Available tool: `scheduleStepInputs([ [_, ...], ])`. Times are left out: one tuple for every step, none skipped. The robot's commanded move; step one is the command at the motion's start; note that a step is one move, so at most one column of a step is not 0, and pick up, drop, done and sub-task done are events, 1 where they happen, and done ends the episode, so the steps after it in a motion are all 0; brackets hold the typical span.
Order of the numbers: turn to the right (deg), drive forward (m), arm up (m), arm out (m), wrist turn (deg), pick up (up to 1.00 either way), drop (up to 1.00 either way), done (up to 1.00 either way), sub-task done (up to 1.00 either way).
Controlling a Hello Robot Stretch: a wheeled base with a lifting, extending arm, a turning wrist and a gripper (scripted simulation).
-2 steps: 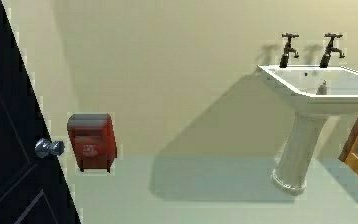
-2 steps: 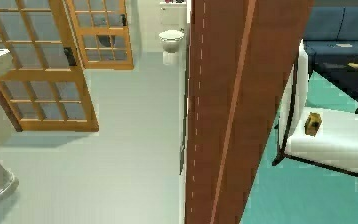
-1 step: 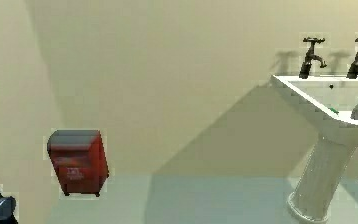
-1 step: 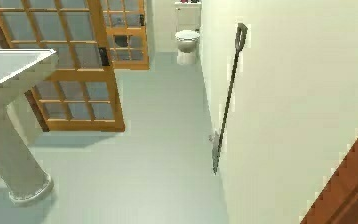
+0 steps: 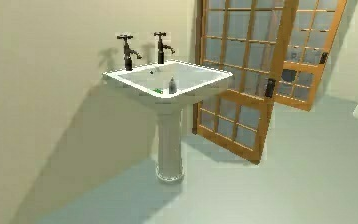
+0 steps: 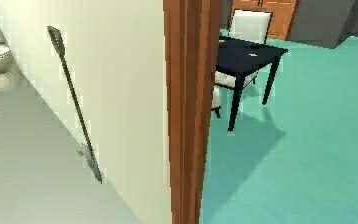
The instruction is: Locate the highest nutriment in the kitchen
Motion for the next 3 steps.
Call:
scheduleStepInputs([
  [36.0,0.00,0.00,0.00,0.0,0.00,0.00,0.00,0.00],
  [0.0,1.00,0.00,0.00,0.0,0.00,0.00,0.00,0.00],
  [3.0,0.00,0.00,0.00,0.0,0.00,0.00,0.00,0.00],
])
